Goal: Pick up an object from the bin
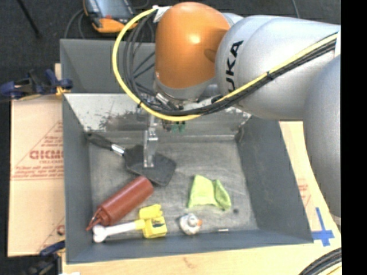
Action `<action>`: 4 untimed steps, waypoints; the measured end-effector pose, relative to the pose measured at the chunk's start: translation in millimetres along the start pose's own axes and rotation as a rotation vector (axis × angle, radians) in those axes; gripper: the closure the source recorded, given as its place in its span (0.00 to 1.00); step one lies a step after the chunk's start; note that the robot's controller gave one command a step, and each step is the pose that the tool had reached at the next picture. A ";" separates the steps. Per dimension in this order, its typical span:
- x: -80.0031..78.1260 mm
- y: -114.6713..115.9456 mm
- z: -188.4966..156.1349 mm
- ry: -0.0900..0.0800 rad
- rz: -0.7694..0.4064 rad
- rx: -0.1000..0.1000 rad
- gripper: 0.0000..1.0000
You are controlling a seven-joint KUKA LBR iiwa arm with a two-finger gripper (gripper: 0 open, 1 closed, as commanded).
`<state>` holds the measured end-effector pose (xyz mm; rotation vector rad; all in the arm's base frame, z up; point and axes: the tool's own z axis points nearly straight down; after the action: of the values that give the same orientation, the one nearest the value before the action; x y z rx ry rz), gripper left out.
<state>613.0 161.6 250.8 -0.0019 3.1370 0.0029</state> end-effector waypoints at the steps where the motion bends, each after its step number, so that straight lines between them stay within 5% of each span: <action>1: 6.5 -16.5 58.8 -0.002 0.084 0.000 0.00; 2: 6.3 -33.8 145.4 -0.005 0.100 0.001 0.00; 3: 4.0 -32.9 147.1 -0.011 0.105 -0.004 0.00; 4: 23.7 -43.9 158.2 -0.018 0.354 0.001 0.00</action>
Offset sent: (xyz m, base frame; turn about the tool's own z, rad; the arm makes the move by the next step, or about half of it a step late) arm -0.0098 -0.0397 -0.1808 0.0937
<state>590.1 117.9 92.4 0.5477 3.0708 0.0032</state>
